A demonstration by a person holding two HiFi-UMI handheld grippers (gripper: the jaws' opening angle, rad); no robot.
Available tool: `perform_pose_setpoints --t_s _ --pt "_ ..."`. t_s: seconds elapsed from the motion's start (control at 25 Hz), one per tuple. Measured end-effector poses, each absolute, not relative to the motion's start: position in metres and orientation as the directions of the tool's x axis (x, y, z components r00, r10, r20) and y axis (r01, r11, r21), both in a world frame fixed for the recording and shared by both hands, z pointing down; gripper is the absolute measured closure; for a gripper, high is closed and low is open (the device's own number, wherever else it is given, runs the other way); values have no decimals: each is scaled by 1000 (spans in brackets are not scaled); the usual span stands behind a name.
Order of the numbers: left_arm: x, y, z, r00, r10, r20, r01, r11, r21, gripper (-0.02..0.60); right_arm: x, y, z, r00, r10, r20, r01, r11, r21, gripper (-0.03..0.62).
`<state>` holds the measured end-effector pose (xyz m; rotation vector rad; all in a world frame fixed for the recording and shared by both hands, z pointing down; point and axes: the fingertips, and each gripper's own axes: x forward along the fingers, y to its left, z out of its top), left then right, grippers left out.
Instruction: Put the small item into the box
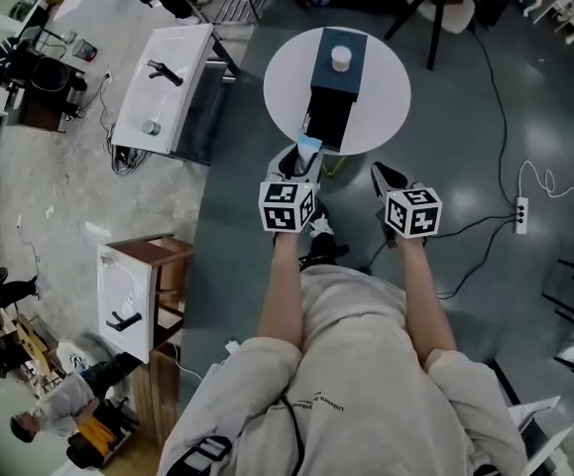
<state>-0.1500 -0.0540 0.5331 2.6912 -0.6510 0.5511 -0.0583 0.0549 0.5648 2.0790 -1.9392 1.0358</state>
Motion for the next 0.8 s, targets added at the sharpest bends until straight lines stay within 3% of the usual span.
perform_pose_setpoints --t_s 0.4,0.8 --pt "-118 -140 561 851 -275 447 -434 -848 304 396 -16 -9 584 68 -783 618 -894 -323 -311 559" --pt "-87 -189 583 874 -179 452 -343 -886 313 396 11 -32 602 186 -766 615 -837 -451 -310 560"
